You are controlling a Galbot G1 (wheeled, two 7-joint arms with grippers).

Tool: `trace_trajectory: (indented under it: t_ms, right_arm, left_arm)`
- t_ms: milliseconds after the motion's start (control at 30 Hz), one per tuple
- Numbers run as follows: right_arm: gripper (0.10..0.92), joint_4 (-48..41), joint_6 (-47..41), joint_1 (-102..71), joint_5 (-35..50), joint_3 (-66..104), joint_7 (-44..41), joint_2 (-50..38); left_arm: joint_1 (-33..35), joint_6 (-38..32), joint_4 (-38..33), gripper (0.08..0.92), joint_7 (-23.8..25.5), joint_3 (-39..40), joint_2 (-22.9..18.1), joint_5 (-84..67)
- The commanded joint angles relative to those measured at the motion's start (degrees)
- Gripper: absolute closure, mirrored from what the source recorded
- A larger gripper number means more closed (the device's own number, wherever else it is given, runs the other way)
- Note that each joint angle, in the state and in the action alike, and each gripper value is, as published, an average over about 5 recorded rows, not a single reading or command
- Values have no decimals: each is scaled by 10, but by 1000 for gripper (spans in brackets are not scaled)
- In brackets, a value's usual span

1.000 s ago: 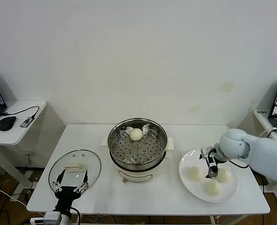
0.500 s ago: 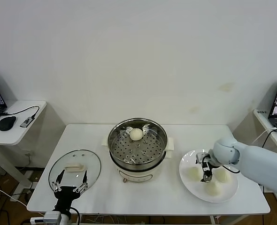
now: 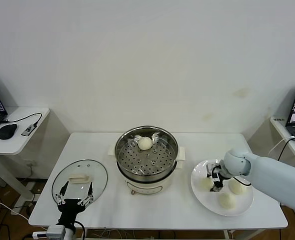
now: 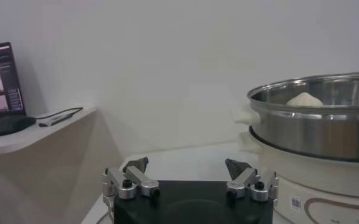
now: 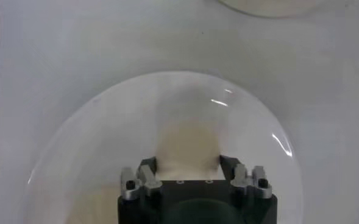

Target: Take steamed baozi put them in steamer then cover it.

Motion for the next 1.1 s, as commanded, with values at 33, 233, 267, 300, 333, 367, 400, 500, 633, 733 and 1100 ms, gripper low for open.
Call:
trace_trajectory:
  t_ms: [33,233,267,300,333,367,400,500,633,733,1100]
  right_arm:
    - [556,-2,-1,3,4,8,-1,1]
    - [586,27,-8,75,50,-1,-13,-29]
    - [585,34,-8,93,60,-5,-16,-36]
    - [584,39,-8,110,68,-10,-18,-42]
    - [584,45,-9,129,78,-17,-19,-48]
    - [583,50,-9,149,87,-25,-20,-53]
    - [582,54,-10,171,95,-36,-21,-56]
    - [579,66,-14,240,124,-67,-24,-61]
    - [576,80,-27,349,176,-116,-24,-43]
    - [575,86,-39,424,217,-158,-19,-8]
    - [567,54,-107,476,369,-215,49,211]
  left_arm:
    - [0,0,-1,177,0,0,1,0]
    - [-3,1,-3,177,0,4,2,0]
    - [-4,1,-3,177,1,5,3,0]
    - [-4,1,-3,177,1,5,3,0]
    - [-5,1,-4,177,1,6,4,0]
    - [-6,1,-4,177,1,6,5,0]
    - [-6,2,-5,177,1,7,5,0]
    - [-8,2,-7,177,1,8,8,0]
    - [-8,3,-11,177,2,9,12,-1]
    - [-9,4,-13,177,2,9,15,-2]
    - [-12,4,-11,177,2,9,13,-6]
